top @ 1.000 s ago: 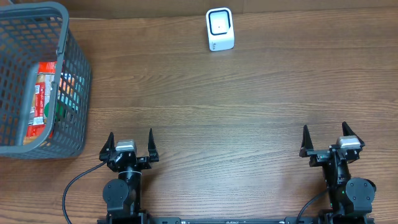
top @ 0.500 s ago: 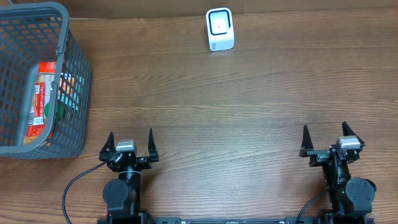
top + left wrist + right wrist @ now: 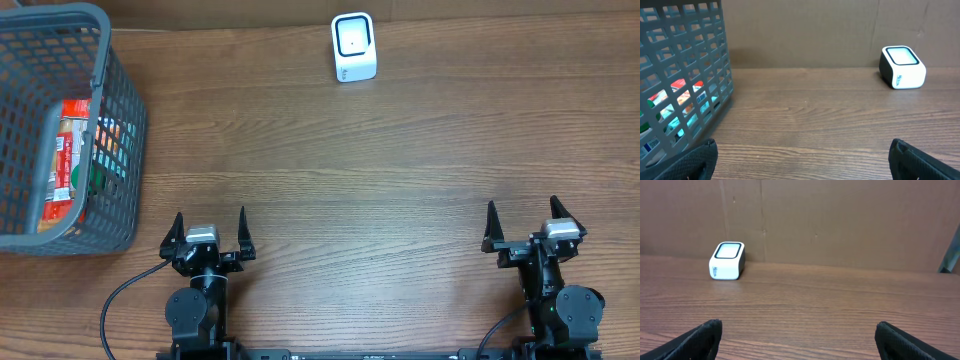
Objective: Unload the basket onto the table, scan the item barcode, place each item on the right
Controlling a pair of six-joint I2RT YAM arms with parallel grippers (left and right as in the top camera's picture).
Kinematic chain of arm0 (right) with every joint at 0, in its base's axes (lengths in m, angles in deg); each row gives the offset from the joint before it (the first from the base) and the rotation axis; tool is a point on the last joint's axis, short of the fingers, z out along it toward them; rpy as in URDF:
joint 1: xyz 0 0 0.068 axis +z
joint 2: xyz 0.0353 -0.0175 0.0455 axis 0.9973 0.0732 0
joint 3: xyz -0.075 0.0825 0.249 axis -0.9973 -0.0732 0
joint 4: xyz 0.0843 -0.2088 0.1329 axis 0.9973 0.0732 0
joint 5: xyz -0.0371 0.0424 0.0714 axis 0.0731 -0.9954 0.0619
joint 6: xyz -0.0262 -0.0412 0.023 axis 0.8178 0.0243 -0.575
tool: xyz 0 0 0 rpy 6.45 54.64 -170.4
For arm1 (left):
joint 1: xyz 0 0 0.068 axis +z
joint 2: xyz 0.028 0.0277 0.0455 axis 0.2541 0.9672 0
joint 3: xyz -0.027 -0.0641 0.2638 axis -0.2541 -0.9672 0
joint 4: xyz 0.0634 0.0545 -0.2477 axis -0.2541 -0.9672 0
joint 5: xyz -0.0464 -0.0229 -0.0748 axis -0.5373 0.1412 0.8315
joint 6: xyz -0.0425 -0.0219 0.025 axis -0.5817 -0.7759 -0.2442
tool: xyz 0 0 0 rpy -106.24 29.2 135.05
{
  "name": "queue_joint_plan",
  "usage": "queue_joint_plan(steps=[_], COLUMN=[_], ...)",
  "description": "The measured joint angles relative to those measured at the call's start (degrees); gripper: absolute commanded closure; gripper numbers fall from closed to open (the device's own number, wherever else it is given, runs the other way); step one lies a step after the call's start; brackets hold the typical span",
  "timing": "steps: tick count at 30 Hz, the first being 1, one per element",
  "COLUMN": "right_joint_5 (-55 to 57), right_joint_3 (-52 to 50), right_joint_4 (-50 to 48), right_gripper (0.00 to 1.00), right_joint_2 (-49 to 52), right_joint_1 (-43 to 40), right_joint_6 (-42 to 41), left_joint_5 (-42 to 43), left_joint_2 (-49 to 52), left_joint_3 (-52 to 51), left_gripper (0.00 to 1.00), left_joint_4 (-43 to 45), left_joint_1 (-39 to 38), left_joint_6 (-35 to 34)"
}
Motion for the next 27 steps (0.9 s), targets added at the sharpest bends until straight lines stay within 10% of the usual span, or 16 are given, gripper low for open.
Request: queue_joint_plan(steps=[15, 27], right_joint_5=[-0.04, -0.02], right_joint_3=[0.0, 0.0], right_joint_4=[-0.04, -0.04], right_gripper=[0.0, 0.0], right_joint_2=[0.0, 0.0], right_joint_1=[0.0, 0.0], right_joint_6=[0.0, 0.02], left_joint_5=[2.89, 13.53], left_joint_2=[0.0, 16.68], left_joint_3=[5.31, 43.58], left_gripper=[0.0, 0.0], left_joint_4=[-10.91, -35.08], left_joint_1=[0.0, 0.0], left_joint_6=[-8.57, -11.54])
